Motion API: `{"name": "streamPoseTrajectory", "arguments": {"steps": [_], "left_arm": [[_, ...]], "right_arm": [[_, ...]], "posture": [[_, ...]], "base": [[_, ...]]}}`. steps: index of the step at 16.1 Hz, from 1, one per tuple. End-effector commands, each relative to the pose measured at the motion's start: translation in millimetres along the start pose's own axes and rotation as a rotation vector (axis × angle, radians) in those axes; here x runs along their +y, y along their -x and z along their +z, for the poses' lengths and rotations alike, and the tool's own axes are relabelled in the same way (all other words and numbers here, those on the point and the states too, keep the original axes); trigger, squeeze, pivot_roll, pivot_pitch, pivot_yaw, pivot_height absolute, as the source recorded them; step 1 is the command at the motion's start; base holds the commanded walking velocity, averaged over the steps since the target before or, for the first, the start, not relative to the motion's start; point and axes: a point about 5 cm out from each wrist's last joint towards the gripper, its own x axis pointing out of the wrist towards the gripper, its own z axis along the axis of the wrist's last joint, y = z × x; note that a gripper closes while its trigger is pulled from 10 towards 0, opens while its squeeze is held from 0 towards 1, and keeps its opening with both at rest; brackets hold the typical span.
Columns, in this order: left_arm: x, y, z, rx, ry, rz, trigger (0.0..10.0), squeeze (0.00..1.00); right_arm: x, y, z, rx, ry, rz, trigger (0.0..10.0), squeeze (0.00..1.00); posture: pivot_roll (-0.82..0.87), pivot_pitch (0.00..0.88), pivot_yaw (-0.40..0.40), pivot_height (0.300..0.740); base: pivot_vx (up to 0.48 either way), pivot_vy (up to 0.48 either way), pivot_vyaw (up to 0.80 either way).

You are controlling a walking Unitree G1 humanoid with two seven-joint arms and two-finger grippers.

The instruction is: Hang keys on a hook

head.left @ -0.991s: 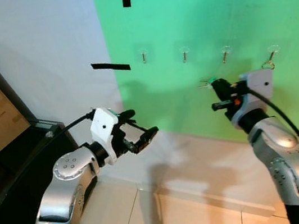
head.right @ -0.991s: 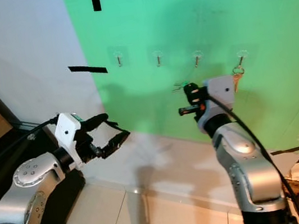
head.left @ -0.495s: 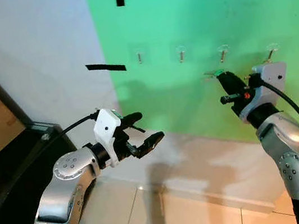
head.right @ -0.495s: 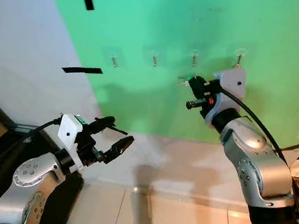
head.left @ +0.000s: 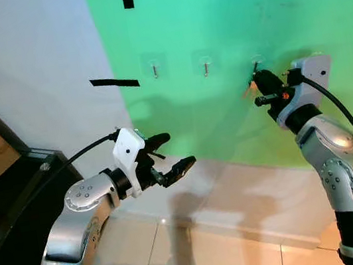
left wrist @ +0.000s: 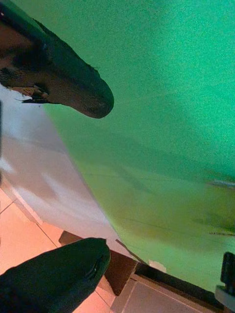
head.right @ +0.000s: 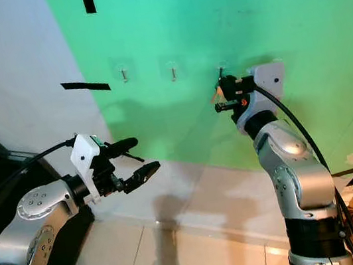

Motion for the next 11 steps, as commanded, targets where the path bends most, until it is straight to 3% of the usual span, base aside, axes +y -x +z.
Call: {"name": "streamPoseTrajectory", "arguments": {"steps": [1,4,6,8,11], "left_arm": [[-2.1,0.2,4,-0.002,-0.011,-0.019,10.0,0.00],[-2.8,-0.2,4,0.001,-0.010,-0.025,10.0,0.00],[-3.2,-0.4,5,0.006,-0.010,-0.029,10.0,0.00],[-3.9,-1.3,4,0.008,-0.009,-0.031,10.0,0.00],[-4.5,-2.4,5,0.010,-0.005,-0.035,10.0,0.00]], "right_arm": [[1.1,-3.7,9,-0.039,0.006,0.011,10.0,0.00],[0.6,-6.6,10,-0.042,0.008,0.013,10.0,0.00],[-2.6,-6.0,0,0.034,0.035,-0.010,10.0,0.00],[-6.6,-2.1,-11,0.095,0.053,-0.026,10.0,0.00],[-9.6,7.4,-10,0.085,0.032,-0.015,10.0,0.00]], "posture": [[-0.06,0.000,0.055,0.740],[-0.06,0.000,0.055,0.740],[-0.06,0.000,0.059,0.740],[-0.06,0.000,0.058,0.740],[-0.06,0.000,0.057,0.740]], "base": [[0.000,0.000,0.00],[0.000,0.000,0.00],[0.000,0.000,0.00],[0.000,0.000,0.00],[0.000,0.000,0.00]]}}
